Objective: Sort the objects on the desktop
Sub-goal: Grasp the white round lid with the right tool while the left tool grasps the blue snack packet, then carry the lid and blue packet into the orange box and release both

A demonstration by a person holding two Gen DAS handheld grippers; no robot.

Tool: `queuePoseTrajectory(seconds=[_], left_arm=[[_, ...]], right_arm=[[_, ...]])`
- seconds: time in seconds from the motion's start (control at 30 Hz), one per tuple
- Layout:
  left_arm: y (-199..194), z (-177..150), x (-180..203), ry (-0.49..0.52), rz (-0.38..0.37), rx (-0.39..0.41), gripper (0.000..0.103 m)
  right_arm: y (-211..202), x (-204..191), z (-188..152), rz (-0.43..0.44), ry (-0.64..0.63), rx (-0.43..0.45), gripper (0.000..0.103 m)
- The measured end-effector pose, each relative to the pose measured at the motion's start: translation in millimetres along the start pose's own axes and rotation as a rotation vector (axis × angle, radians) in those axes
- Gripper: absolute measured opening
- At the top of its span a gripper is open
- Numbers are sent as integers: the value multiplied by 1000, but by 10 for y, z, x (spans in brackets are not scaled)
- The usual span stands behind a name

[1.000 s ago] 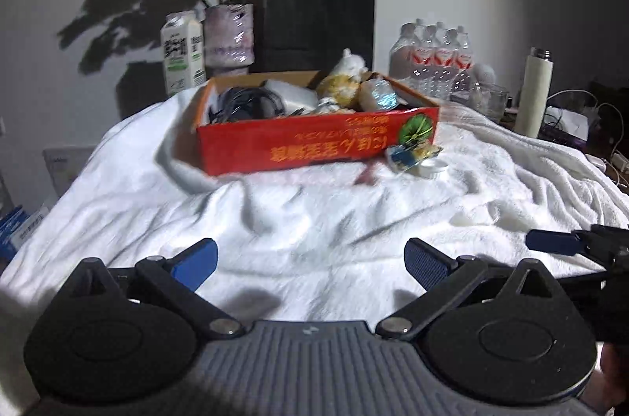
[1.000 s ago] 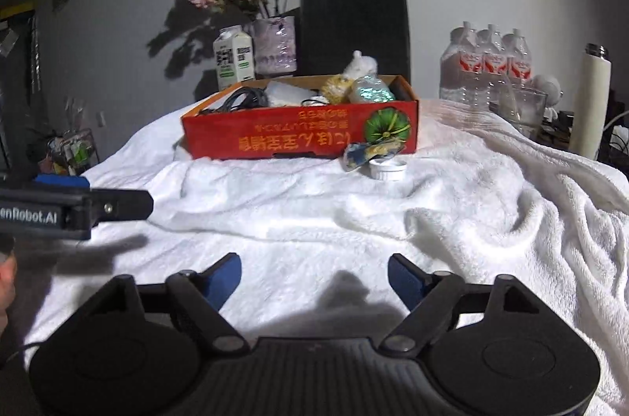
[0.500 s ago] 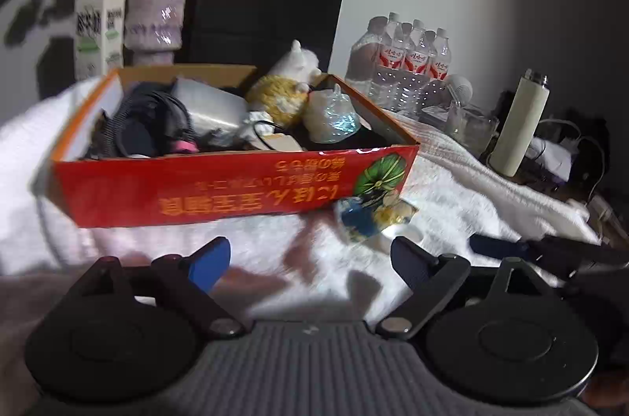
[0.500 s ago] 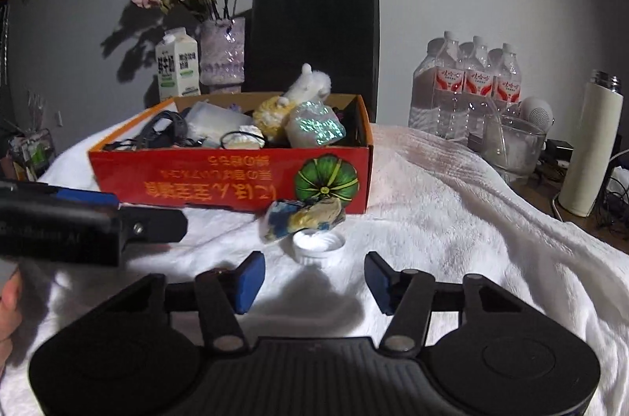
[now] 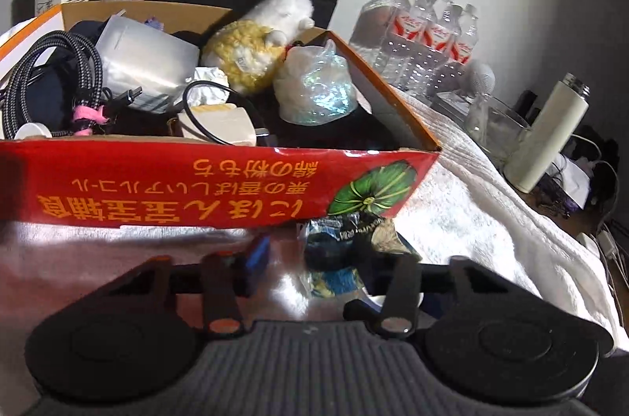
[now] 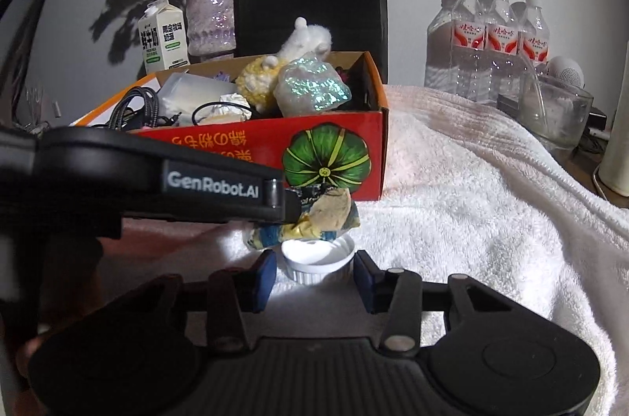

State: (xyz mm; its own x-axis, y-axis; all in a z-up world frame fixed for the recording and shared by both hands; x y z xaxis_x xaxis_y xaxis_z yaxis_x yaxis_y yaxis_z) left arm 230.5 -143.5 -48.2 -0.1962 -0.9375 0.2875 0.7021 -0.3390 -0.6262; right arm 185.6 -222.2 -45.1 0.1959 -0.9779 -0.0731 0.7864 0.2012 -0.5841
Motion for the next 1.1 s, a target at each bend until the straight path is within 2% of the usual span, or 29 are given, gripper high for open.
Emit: queuePoseTrajectory(seconds=[0.03, 0.1, 0.2, 0.33, 0.57, 0.77, 0.93, 1.1], left_arm=[[0, 3, -1, 0, 2, 6, 22], [-19, -9, -5, -12, -5, 9, 5], [-117, -27, -27, -19, 9, 12, 4], [-364, -22, -70, -38, -10, 56, 2], [-1093, -68, -318, -37, 54, 137, 2], [-1727, -266, -539, 19, 154, 164, 2], [-2118, -507, -630, 53, 201, 191, 2], [-2357, -697, -628, 69, 185, 196, 2]], right_arm=[[-3, 0, 2, 0, 0, 3, 38], [-11, -3, -4, -2, -3, 8, 37], [-40, -13, -9, -9, -13, 18, 37], [-113, -1, -33, -7, -1, 30, 37], [-335, -79, -117, -5, -11, 42, 37], [-861, -395, -159, 60, -15, 102, 37], [-1300, -607, -254, 105, 18, 140, 37], [-1595, -797, -410, 102, -11, 152, 37]])
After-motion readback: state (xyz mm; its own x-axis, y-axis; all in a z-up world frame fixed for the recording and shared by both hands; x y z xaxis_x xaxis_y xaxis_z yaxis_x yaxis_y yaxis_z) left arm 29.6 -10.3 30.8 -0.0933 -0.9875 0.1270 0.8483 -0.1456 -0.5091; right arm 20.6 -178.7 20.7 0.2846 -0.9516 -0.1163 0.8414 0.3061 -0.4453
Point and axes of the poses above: each gripper's, at about its wrist camera, not at the fingertips, and y roughly the way its jaws point, x to its right, z to its top, the point moved 10 cm from there along y, roughly the way its jaws point
